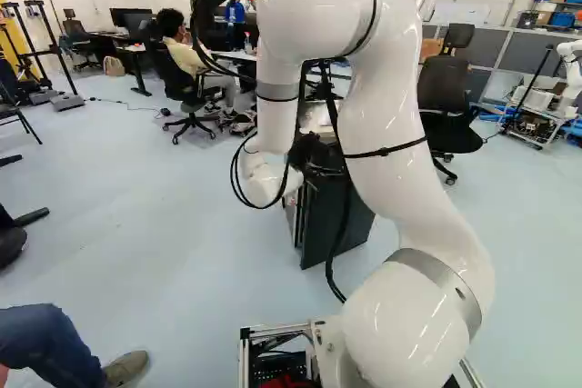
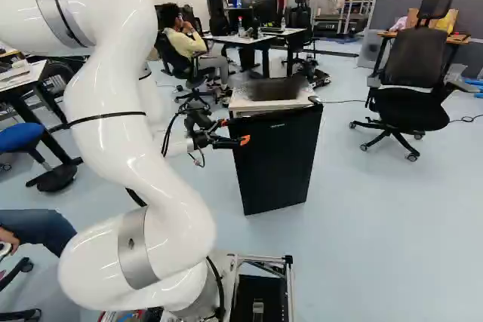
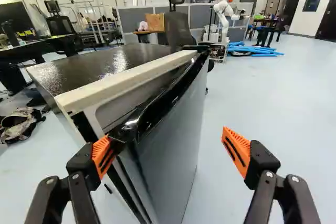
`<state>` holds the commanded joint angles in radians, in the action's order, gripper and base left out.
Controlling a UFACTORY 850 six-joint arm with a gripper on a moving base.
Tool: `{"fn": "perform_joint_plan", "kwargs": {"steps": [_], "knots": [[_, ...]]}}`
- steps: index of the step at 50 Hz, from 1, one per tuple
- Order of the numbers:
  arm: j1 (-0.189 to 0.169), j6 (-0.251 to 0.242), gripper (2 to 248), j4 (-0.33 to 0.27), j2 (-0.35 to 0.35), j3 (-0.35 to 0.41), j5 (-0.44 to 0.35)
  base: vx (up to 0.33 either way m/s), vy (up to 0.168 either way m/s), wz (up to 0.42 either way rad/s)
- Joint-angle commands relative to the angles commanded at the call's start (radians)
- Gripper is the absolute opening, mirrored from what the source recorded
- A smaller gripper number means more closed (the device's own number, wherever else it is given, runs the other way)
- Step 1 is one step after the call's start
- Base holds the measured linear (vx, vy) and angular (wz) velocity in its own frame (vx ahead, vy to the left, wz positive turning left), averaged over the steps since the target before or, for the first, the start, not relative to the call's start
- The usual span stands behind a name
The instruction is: Grab a drink from the fridge
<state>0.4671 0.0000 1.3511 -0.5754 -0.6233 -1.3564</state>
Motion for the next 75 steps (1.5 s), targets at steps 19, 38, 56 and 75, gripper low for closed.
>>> {"fn": "perform_joint_plan", "kwargs": {"steps": [19, 38, 56, 75], "knots": [[0.020, 0.000, 247, 0.052, 0.029, 0.058, 0.000, 0.000, 0.000, 0.000], [0.047, 0.000, 247, 0.115, 0.062, 0.128, 0.000, 0.000, 0.000, 0.000], [0.076, 0.000, 247, 0.181, 0.090, 0.195, -0.002, 0.000, 0.000, 0.000], [0.080, 0.000, 247, 0.251, 0.108, 0.246, -0.021, 0.000, 0.000, 0.000]]}}
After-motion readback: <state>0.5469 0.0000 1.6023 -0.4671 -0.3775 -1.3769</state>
